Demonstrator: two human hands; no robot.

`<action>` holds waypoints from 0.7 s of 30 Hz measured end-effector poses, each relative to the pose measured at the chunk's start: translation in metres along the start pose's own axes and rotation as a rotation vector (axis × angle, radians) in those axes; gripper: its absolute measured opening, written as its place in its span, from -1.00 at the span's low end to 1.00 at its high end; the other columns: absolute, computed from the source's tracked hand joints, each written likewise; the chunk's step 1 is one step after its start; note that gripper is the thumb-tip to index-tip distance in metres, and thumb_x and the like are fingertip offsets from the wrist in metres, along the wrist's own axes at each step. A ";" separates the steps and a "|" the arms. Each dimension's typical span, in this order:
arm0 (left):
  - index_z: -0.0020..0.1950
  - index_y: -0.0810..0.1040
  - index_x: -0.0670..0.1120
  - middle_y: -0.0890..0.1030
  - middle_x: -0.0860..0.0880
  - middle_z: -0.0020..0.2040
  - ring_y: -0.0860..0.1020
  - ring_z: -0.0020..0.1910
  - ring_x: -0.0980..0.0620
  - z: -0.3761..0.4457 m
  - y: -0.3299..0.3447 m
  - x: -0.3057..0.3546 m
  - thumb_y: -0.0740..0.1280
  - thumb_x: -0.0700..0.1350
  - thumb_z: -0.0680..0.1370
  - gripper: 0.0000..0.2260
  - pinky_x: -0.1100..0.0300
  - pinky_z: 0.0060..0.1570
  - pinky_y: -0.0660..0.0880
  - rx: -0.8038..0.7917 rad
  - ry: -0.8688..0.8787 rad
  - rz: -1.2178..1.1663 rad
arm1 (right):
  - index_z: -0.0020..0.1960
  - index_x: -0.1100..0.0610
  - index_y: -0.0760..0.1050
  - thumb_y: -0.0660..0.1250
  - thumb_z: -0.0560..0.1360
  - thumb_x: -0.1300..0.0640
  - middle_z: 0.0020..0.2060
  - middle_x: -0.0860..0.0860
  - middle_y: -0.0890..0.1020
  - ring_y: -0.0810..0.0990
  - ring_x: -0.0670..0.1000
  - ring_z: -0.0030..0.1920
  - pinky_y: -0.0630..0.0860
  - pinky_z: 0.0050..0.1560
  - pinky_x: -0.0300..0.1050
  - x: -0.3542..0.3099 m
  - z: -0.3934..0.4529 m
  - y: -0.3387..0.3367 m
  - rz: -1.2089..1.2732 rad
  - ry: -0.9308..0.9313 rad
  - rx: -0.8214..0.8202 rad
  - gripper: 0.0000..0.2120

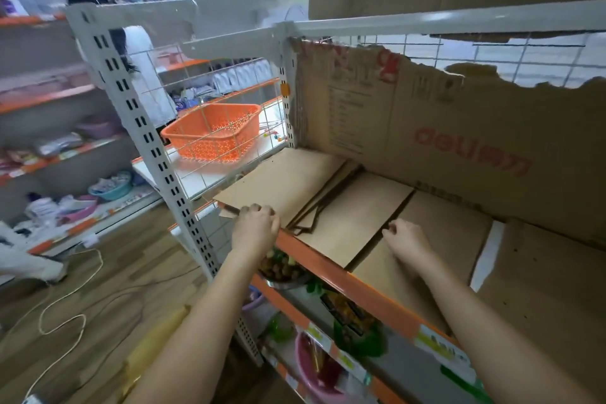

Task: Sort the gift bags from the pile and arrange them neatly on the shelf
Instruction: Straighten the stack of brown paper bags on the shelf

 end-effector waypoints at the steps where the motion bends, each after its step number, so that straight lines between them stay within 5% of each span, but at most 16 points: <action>1: 0.21 0.52 -0.10 0.53 -0.14 0.19 0.41 0.20 -0.14 0.012 0.001 -0.007 0.10 0.04 0.60 -0.66 0.02 0.13 0.40 -0.012 -0.015 -0.003 | 0.24 0.25 0.45 0.15 0.57 0.10 0.17 0.18 0.55 0.52 0.15 0.15 0.46 0.11 -0.05 -0.003 0.006 0.005 0.023 0.030 0.007 -0.67; 9: 0.37 0.36 -0.15 0.42 -0.21 0.34 0.32 0.35 -0.21 0.112 0.013 -0.069 0.11 0.29 0.53 -0.38 0.00 0.32 0.28 -0.209 -0.143 0.056 | 0.44 0.22 0.24 0.25 0.53 0.12 0.30 0.21 0.47 0.47 0.20 0.24 0.42 0.19 0.00 -0.013 0.037 0.027 0.315 0.306 0.136 -0.48; 14: 0.32 0.37 -0.15 0.45 -0.21 0.32 0.37 0.33 -0.24 0.153 0.033 -0.092 0.17 0.49 0.32 -0.15 -0.10 0.31 0.31 -0.292 -0.136 -0.043 | 0.46 0.19 0.20 0.27 0.51 0.20 0.31 0.19 0.45 0.48 0.20 0.23 0.43 0.25 0.07 -0.018 0.036 0.042 0.614 0.421 0.257 -0.45; 21: 0.27 0.42 -0.23 0.36 -0.28 0.32 0.33 0.31 -0.25 0.168 0.037 -0.102 0.34 0.37 0.32 -0.21 -0.08 0.30 0.35 -0.229 -0.116 -0.093 | 0.39 0.24 0.32 0.32 0.48 0.29 0.19 0.21 0.55 0.58 0.19 0.09 0.56 0.04 0.02 -0.027 0.033 0.047 0.806 0.502 0.312 -0.50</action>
Point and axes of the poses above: each hand's wrist, its own z-axis towards the middle knuckle, its own y-axis out of the palm, x = y × z, the point moved 2 cm from there along z, towards the middle knuckle
